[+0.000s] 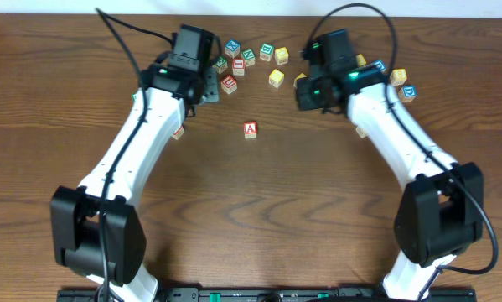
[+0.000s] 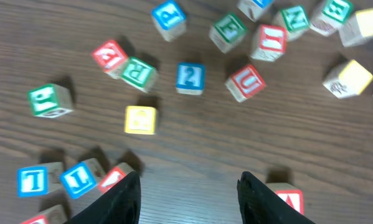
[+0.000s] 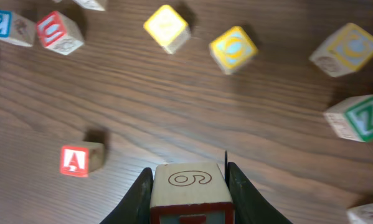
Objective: Spell out AI2
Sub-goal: 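Place the red I block right of the A block, release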
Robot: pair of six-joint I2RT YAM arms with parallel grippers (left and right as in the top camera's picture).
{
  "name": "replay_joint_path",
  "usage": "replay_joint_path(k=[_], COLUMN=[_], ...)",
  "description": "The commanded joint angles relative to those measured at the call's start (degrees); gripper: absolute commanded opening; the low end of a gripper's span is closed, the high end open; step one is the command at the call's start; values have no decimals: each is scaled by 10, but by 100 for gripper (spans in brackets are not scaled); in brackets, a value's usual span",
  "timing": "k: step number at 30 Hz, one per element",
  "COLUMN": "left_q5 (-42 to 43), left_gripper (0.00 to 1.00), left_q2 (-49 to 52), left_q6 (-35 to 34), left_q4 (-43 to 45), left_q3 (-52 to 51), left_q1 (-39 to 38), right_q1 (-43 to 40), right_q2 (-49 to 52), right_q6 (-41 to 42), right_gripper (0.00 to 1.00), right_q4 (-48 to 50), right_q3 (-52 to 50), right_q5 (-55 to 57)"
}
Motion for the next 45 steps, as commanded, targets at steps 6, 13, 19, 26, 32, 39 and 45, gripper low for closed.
replay_joint_path(k=[6, 13, 19, 26, 32, 39, 45], left_q5=[-1, -2, -2, -2, -2, -2, -2], left_gripper=[50, 49, 49, 50, 50, 49, 49], left_q2=[-44, -44, -44, -42, -42, -42, -42], left_q6=[-3, -2, -3, -2, -3, -3, -3], left_q4=[-22, -46, -46, -55, -58, -59, -64], left_q3=[11, 11, 11, 11, 11, 11, 11], left_q1=[21, 30, 30, 30, 30, 30, 30], right_q1=[84, 96, 109, 123, 125, 126, 126], right_q2=[22, 36, 68, 107, 123, 146, 158], right_q6=[94, 153, 175, 175, 175, 177, 176], right_gripper=[20, 19, 17, 20, 22, 30, 30], right_q4=[12, 7, 7, 13, 16, 23, 36], right_q3=[3, 3, 3, 3, 3, 3, 3], right_q5=[130, 127, 108, 106, 106, 101, 83])
